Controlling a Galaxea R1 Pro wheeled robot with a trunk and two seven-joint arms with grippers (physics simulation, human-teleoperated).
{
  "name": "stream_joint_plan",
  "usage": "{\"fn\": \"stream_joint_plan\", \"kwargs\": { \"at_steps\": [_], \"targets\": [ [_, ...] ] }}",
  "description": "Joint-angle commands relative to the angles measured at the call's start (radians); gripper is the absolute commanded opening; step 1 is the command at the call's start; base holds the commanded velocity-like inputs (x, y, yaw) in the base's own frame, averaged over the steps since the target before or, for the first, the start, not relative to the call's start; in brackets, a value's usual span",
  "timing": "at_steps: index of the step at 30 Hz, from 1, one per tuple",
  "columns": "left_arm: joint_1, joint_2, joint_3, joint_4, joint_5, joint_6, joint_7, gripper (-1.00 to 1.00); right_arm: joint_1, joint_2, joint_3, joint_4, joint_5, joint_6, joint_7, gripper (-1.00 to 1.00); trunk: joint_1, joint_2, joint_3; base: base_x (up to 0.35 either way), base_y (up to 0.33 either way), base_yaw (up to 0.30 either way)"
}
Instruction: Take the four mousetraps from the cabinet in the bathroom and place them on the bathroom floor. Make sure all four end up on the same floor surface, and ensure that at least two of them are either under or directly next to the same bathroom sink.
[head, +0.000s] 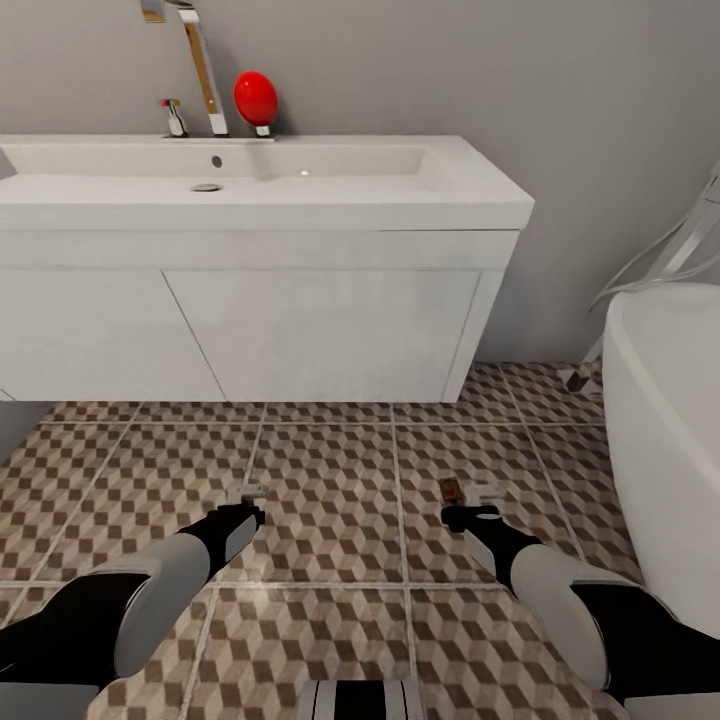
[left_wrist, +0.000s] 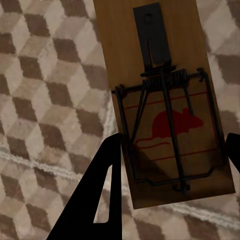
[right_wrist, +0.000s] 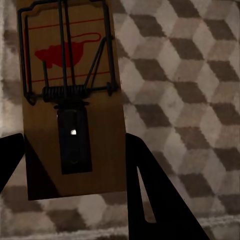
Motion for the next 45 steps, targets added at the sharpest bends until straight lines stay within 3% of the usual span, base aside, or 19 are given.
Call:
{"fn": "stream_joint_plan", "kwargs": {
  "at_steps": [1, 15, 36, 45],
  "targets": [
    [0.0, 0.0, 0.001, -0.002, 0.002, 0.004, 0.007, -1.0, 0.0, 0.001, -0.003, 0.0, 0.004, 0.002, -0.008, -1.0, 0.0, 0.0, 0.0, 0.0, 0.0, 0.109],
    [0.0, 0.0, 0.001, -0.012, 0.004, 0.003, 0.008, -1.0, 0.0, 0.003, -0.003, -0.001, 0.004, 0.001, -0.008, -1.0, 0.0, 0.0, 0.001, 0.023, 0.0, 0.089],
    [0.0, 0.001, 0.002, -0.014, 0.005, 0.003, 0.008, -1.0, 0.0, 0.003, -0.003, 0.0, 0.004, 0.001, -0.008, -1.0, 0.0, 0.0, 0.001, 0.297, 0.0, 0.001],
    [0.0, 0.001, 0.002, -0.014, 0.008, 0.003, 0.008, -1.0, 0.0, 0.003, -0.003, 0.001, 0.004, 0.001, -0.008, -1.0, 0.0, 0.0, 0.001, 0.078, 0.002, 0.0]
  ]
}}
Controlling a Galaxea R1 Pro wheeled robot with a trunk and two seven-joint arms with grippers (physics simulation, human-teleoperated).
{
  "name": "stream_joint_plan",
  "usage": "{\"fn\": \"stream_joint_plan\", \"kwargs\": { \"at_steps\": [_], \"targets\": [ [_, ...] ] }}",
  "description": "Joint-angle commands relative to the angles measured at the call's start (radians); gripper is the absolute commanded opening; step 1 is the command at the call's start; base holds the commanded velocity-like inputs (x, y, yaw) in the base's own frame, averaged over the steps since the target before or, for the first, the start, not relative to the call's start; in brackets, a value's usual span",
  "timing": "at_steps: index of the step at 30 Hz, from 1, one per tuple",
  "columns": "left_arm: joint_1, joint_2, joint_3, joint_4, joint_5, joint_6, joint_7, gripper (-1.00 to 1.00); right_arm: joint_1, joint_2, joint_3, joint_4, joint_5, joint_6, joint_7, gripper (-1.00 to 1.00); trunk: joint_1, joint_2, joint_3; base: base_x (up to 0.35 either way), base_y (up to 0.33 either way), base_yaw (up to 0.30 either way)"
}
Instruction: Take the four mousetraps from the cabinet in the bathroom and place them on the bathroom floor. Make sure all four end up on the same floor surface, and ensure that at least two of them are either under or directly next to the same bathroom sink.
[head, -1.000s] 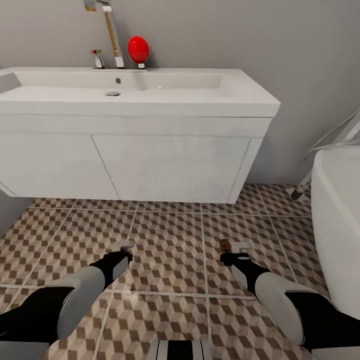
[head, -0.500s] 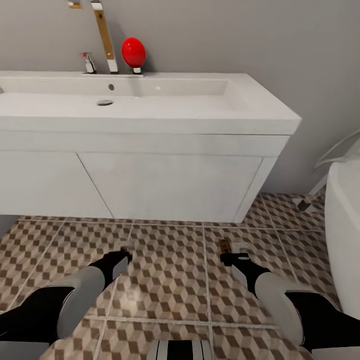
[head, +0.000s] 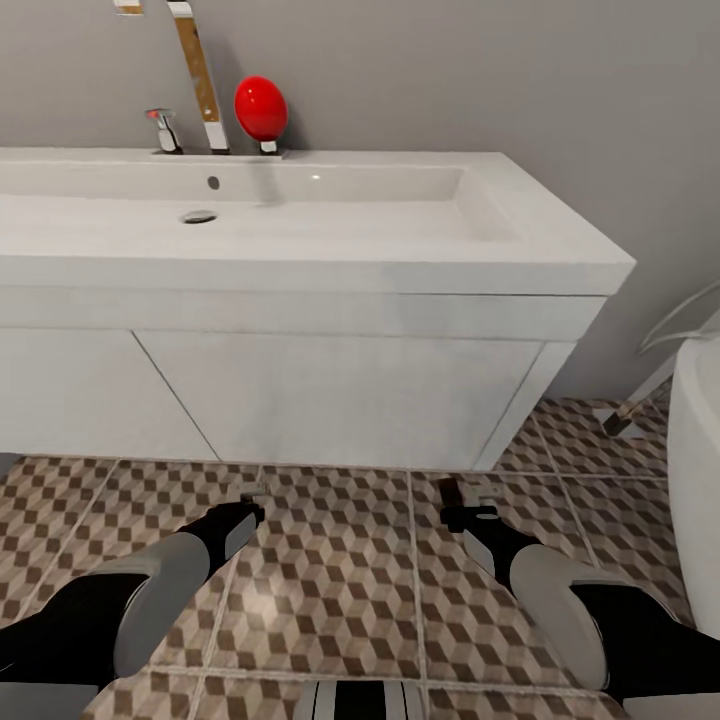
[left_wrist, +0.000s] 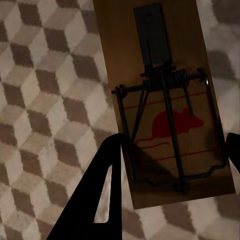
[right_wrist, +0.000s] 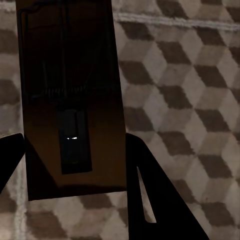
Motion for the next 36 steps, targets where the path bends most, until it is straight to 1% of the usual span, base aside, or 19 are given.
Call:
{"fn": "stream_joint_plan", "kwargs": {
  "at_steps": [1, 12, 30, 36],
  "targets": [
    [0.0, 0.0, 0.001, -0.002, 0.004, 0.005, 0.007, -1.0, 0.0, 0.0, -0.003, 0.0, 0.004, 0.002, -0.007, -1.0, 0.0, 0.0, -0.001, 0.05, 0.047, 0.0],
    [0.0, 0.0, 0.001, -0.002, 0.006, 0.005, 0.007, -1.0, 0.0, 0.0, -0.003, 0.0, 0.004, 0.002, -0.007, -1.0, 0.0, 0.0, -0.001, 0.091, 0.137, 0.0],
    [0.0, -0.001, 0.001, -0.002, 0.006, 0.005, 0.007, -1.0, 0.0, 0.0, -0.003, 0.0, 0.004, 0.002, -0.005, -1.0, 0.0, 0.0, -0.001, 0.005, 0.007, -0.001],
    [0.0, -0.002, 0.001, -0.002, 0.006, 0.006, 0.007, -1.0, 0.0, 0.001, -0.003, 0.0, 0.003, 0.005, -0.006, -1.0, 0.0, 0.0, -0.001, 0.0, 0.0, -0.116]
  ]
}}
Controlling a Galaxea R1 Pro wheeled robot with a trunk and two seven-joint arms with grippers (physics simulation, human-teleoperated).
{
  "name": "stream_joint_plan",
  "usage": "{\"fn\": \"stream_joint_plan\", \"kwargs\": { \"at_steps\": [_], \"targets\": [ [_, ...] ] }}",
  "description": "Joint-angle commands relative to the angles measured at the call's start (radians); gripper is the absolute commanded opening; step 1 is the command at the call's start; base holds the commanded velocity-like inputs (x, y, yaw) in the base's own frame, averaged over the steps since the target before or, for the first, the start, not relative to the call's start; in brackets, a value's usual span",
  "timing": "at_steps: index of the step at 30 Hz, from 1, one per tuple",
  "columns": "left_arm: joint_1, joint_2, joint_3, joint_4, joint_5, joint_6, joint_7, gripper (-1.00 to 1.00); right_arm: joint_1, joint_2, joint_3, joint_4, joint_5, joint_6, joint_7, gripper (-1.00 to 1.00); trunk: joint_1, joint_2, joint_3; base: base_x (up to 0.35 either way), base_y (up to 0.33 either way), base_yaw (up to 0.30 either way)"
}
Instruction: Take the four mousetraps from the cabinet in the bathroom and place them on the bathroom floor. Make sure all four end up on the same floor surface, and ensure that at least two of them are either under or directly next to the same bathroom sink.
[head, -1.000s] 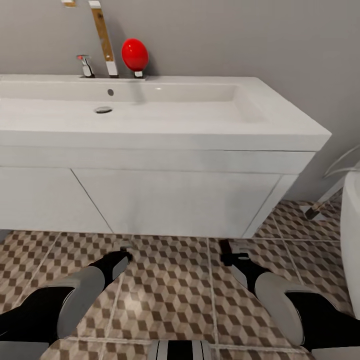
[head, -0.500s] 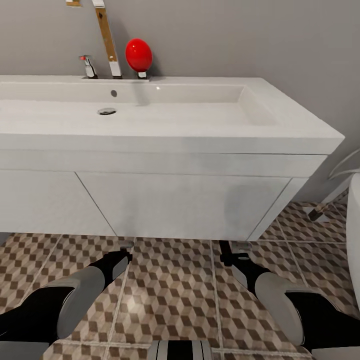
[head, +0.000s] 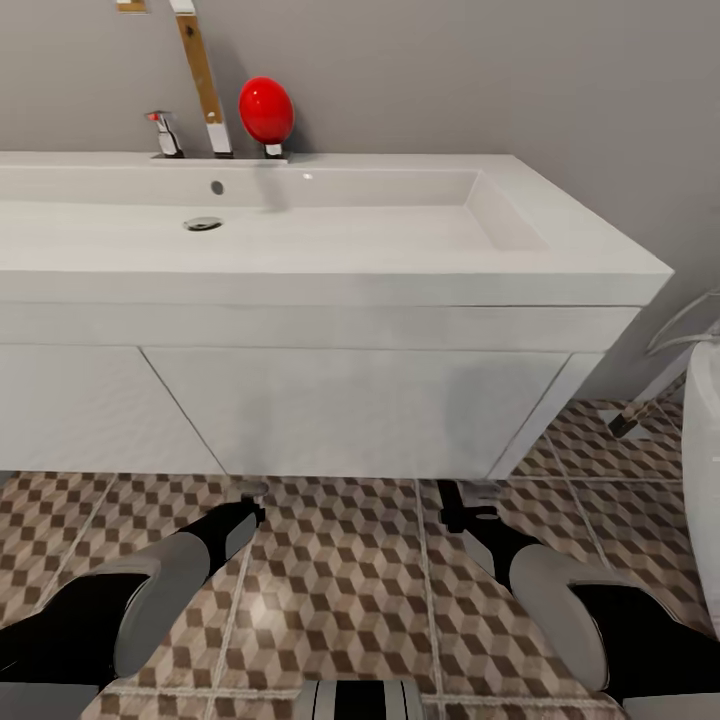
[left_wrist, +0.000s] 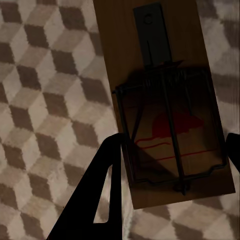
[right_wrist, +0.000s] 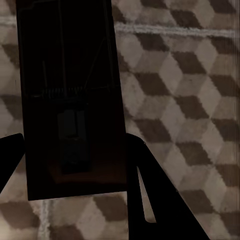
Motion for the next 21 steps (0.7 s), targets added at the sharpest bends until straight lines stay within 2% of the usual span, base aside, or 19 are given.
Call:
{"fn": "stream_joint_plan", "kwargs": {
  "at_steps": [1, 7, 21],
  "targets": [
    [0.0, 0.0, 0.001, -0.002, 0.004, 0.005, 0.007, -1.0, 0.0, 0.001, -0.003, 0.0, 0.004, 0.002, -0.007, -1.0, 0.0, 0.0, -0.001, 0.0, 0.0, -0.176],
    [0.0, 0.0, 0.003, -0.003, 0.004, 0.005, 0.007, -1.0, 0.0, 0.001, -0.003, 0.0, 0.005, 0.003, -0.007, -1.0, 0.0, 0.0, -0.001, 0.0, 0.0, -0.097],
    [-0.001, 0.0, 0.001, -0.058, -0.001, 0.004, 0.005, -1.0, 0.0, 0.001, -0.003, 0.0, 0.005, 0.003, -0.01, -1.0, 0.0, 0.0, -0.001, 0.0, 0.0, -0.007]
  ]
}}
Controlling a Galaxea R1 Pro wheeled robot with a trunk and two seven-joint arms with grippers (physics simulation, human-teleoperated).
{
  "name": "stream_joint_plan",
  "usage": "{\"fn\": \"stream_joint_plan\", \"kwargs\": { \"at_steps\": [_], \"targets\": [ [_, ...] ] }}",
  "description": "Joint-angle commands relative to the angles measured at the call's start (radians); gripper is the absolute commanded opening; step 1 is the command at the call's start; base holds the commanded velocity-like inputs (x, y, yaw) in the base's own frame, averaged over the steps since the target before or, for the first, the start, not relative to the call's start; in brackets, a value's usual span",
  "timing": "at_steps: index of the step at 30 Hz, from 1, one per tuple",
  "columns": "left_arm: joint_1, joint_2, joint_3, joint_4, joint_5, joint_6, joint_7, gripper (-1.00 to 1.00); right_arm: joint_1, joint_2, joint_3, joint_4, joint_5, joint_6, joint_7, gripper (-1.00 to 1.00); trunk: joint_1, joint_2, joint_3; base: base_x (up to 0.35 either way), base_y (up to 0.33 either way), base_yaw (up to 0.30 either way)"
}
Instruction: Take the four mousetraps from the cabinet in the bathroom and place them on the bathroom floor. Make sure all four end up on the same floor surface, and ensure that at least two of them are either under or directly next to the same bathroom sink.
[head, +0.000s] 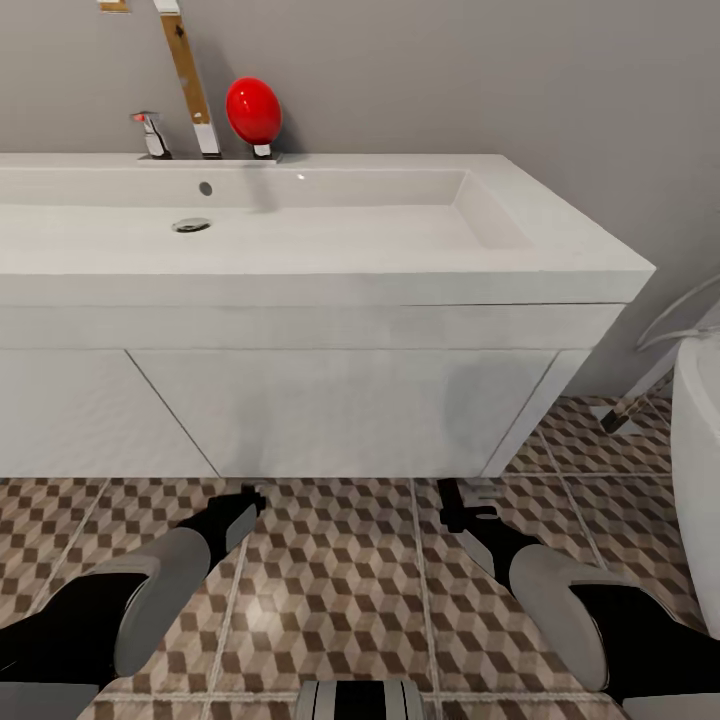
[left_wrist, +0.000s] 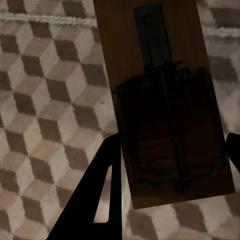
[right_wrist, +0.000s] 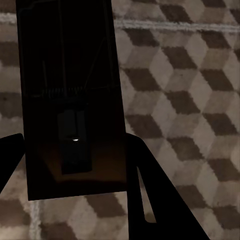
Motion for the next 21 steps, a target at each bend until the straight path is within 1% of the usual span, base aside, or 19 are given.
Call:
{"fn": "stream_joint_plan", "kwargs": {
  "at_steps": [1, 3, 5, 7, 9, 16, 18, 21],
  "targets": [
    [0.0, 0.0, 0.0, -0.003, 0.003, 0.005, 0.007, -1.0, 0.0, 0.0, -0.003, 0.0, 0.004, 0.002, -0.007, -1.0, 0.0, 0.0, -0.001, 0.0, 0.0, 0.0],
    [0.0, 0.0, 0.0, -0.005, 0.002, -0.008, 0.007, -1.0, 0.0, 0.001, -0.003, 0.0, 0.004, 0.002, -0.007, -1.0, 0.0, 0.0, -0.001, 0.0, 0.0, 0.0],
    [0.0, 0.001, 0.001, -0.005, 0.002, -0.061, 0.007, -1.0, 0.0, 0.0, -0.003, 0.0, 0.004, 0.002, -0.007, -1.0, 0.0, 0.0, -0.001, 0.0, 0.0, 0.0],
    [0.0, 0.0, 0.001, -0.004, 0.002, -0.098, 0.007, -1.0, 0.0, 0.0, -0.003, 0.0, 0.004, 0.002, -0.007, -1.0, 0.0, 0.0, -0.001, 0.0, 0.0, 0.0],
    [0.001, -0.002, 0.001, -0.002, 0.003, -0.12, 0.007, -1.0, 0.0, -0.001, -0.003, 0.0, 0.004, 0.002, -0.007, -1.0, 0.0, 0.0, -0.001, 0.0, 0.0, 0.0],
    [0.001, -0.016, 0.001, 0.012, 0.006, -0.132, 0.007, -1.0, 0.0, -0.001, -0.003, 0.0, 0.004, 0.002, -0.007, -1.0, 0.0, 0.0, -0.001, 0.0, 0.0, 0.0],
    [0.001, -0.019, 0.001, 0.013, 0.006, -0.128, 0.007, -1.0, 0.0, -0.001, -0.003, 0.0, 0.004, 0.002, -0.006, -1.0, 0.0, 0.0, -0.001, 0.0, 0.0, 0.0],
    [0.001, -0.031, 0.002, 0.013, 0.007, -0.102, 0.007, -1.0, 0.0, -0.002, -0.003, 0.0, 0.004, 0.002, -0.006, -1.0, 0.0, 0.0, -0.001, 0.0, 0.0, 0.0]
  ]
}}
